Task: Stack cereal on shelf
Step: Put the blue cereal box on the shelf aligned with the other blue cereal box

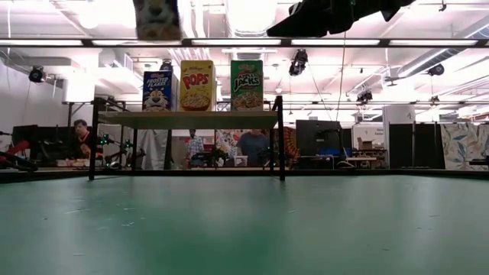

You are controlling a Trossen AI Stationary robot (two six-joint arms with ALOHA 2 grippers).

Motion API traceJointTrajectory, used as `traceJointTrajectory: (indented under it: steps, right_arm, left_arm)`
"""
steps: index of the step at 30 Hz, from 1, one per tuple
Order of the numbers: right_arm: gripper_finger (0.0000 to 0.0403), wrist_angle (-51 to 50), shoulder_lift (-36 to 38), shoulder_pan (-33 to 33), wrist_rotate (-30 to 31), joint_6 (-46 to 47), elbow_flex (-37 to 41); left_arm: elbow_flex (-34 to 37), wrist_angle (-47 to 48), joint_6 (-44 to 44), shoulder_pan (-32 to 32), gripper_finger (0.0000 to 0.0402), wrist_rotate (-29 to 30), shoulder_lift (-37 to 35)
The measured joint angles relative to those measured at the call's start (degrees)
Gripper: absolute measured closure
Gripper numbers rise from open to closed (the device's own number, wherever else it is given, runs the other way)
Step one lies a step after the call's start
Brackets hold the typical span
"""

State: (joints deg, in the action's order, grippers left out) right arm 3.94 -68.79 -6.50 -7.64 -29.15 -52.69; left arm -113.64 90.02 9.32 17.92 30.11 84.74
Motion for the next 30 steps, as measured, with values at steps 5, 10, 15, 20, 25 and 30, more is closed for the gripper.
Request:
traceJointTrajectory:
  steps: [5, 10, 15, 20, 25, 30]
  right_arm:
    - [0.0394, -0.21, 0.0, 0.0, -0.02, -0.34, 0.0]
    - [0.0394, -0.23, 0.01, 0.0, -0.02, -0.39, 0.0]
    - [0.0394, -0.24, 0.0, 0.0, -0.02, -0.4, 0.0]
    - [0.0394, -0.29, 0.01, 0.0, -0.02, -0.4, 0.0]
    - [0.0394, -0.45, 0.0, 0.0, -0.02, -0.2, 0.0]
    - [0.0394, -0.5, 0.0, 0.0, -0.02, -0.15, 0.0]
  left_arm:
    - [7.73, 0.08, -2.08, -3.97, 0.0245, 0.37, -6.9]
    - [12.75, -0.55, -7.39, -8.78, 0.0245, 3.72, -10.8]
    - [14.03, -1.08, -13.21, -14.94, 0.0251, 3.6, -11.61]
    - [14.05, -1.38, -18.39, -21.41, 0.0268, -0.98, -11.1]
    - [14.05, -2.36, -22.42, -27.93, 0.0278, -8.52, -10.64]
    - [14.05, -6.2, -27.45, -32.79, 0.0279, -14.06, -10.64]
